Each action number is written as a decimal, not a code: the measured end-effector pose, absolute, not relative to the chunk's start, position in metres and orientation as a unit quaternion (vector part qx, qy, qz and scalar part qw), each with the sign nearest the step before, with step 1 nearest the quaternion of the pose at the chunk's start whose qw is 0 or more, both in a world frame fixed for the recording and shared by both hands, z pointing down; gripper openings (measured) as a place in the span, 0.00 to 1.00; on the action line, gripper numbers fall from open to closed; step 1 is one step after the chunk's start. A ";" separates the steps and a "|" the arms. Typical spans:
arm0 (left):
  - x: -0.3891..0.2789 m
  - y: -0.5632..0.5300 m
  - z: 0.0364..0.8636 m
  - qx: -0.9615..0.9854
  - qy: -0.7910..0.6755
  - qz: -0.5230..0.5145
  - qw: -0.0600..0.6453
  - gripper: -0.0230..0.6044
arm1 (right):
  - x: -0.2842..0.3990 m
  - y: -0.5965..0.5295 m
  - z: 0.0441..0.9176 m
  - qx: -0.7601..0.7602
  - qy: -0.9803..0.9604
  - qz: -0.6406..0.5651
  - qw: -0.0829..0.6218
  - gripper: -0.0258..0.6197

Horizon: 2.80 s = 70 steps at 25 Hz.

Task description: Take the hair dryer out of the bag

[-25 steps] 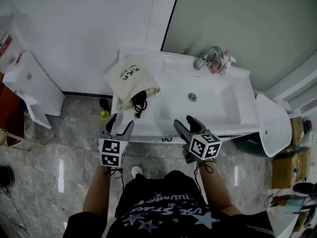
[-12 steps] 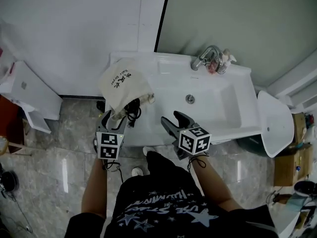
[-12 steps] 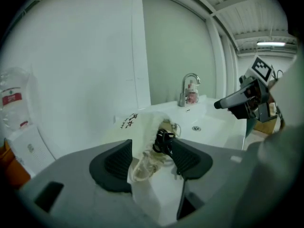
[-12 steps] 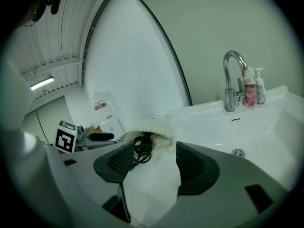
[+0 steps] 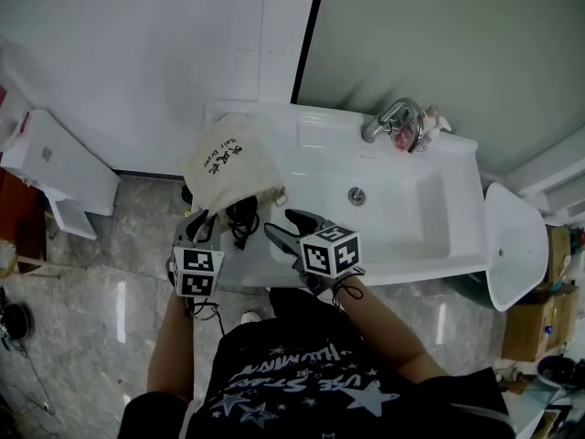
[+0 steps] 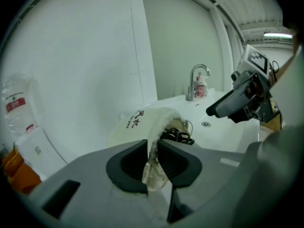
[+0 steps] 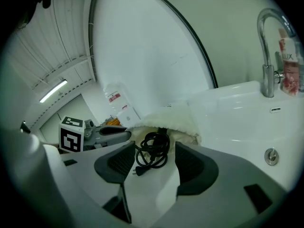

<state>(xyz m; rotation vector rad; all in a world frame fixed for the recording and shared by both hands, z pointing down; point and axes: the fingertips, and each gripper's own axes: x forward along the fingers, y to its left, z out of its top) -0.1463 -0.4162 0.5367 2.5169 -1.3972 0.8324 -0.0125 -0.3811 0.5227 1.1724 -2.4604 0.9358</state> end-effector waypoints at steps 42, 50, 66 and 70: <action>-0.158 -0.450 0.529 0.839 -0.474 0.227 0.140 0.11 | -0.104 -0.505 0.619 0.364 -0.786 0.394 0.308 0.34; -0.155 -0.448 0.527 0.841 -0.472 0.229 0.129 0.11 | -0.100 -0.497 0.612 0.349 -0.793 0.417 0.274 0.32; -0.148 -0.431 0.524 0.857 -0.452 0.216 0.123 0.11 | -0.075 -0.415 0.572 0.331 -0.808 0.423 0.242 0.32; -0.145 -0.417 0.526 0.865 -0.439 0.211 0.123 0.11 | -0.069 -0.385 0.565 0.338 -0.806 0.426 0.234 0.31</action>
